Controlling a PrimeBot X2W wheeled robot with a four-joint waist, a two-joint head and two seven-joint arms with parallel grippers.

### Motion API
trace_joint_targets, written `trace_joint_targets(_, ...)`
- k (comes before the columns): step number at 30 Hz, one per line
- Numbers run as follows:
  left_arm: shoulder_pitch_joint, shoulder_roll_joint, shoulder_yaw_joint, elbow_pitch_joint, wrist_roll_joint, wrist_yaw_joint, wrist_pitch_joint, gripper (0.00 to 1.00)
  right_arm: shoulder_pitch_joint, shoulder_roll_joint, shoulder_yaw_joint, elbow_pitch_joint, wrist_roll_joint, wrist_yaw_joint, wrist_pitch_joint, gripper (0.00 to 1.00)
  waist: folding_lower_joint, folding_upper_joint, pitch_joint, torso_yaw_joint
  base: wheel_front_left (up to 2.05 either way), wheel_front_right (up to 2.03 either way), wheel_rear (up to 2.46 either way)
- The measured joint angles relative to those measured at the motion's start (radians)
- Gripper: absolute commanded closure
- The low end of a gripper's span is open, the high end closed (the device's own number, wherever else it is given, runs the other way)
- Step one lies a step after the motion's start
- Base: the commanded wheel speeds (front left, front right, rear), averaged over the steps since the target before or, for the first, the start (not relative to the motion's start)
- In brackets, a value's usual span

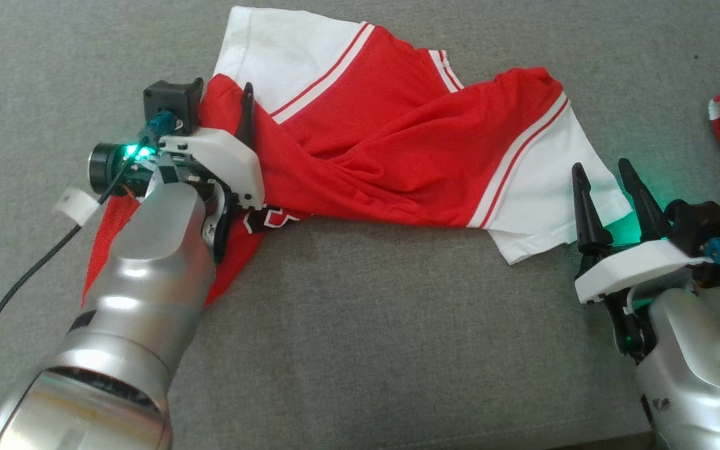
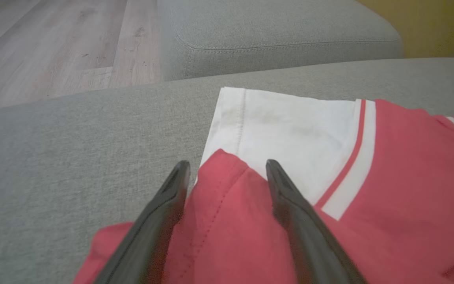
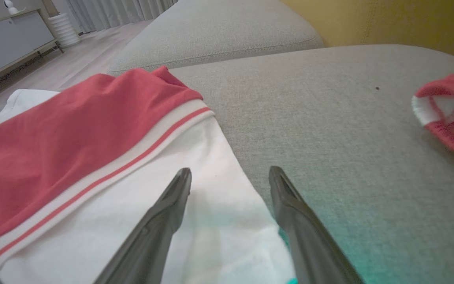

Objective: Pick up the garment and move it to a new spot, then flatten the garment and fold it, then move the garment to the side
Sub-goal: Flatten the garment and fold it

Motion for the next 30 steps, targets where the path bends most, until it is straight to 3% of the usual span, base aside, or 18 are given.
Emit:
trace_joint_targets(1, 0.000, 0.000, -0.010, -0.001, -0.008, 0.000, -0.005, 0.00, 0.000, 0.002, 0.000, 0.000, 0.000, 0.000, 0.000, 0.00, 0.0000, 0.0000, -0.002, 0.004, 0.00, 0.00, 0.00)
trace_joint_targets(3, 0.000, 0.000, -0.030, -0.005, -0.025, -0.001, -0.010, 0.53, 0.000, 0.006, 0.000, 0.000, 0.000, 0.000, 0.000, 0.00, -0.0001, 0.0000, -0.006, 0.011, 0.00, 0.00, 0.00)
trace_joint_targets(4, 0.002, 0.001, -0.041, -0.009, -0.033, -0.006, -0.017, 1.00, 0.000, 0.009, 0.000, 0.001, 0.000, 0.000, 0.000, 0.00, 0.0000, 0.0000, -0.008, 0.013, 0.00, 0.00, 0.00)
trace_joint_targets(12, 0.004, 0.000, -0.109, -0.011, -0.064, -0.004, -0.047, 1.00, 0.000, 0.013, 0.003, 0.016, 0.018, 0.000, 0.000, 0.00, -0.0001, 0.0000, -0.018, 0.017, 0.00, 0.00, 0.00)
trace_joint_targets(20, -0.044, 0.007, -0.107, -0.035, -0.066, 0.020, -0.121, 1.00, 0.000, 0.015, -0.008, 0.027, 0.028, 0.000, 0.000, 0.00, -0.0001, 0.0000, -0.031, 0.008, 0.00, 0.00, 0.00)
trace_joint_targets(27, -0.164, 0.065, -0.030, -0.396, 0.039, -0.036, -0.132, 1.00, 0.002, 0.034, -0.021, 0.041, 0.035, 0.000, 0.000, 0.00, 0.0000, 0.0000, -0.056, 0.002, 0.00, 0.00, 0.00)
trace_joint_targets(30, -0.150, 0.066, 0.012, -0.463, 0.055, -0.037, -0.132, 1.00, 0.007, 0.045, -0.028, 0.044, 0.035, 0.000, 0.000, 0.00, -0.0001, 0.0000, -0.065, 0.006, 0.00, 0.00, 0.00)
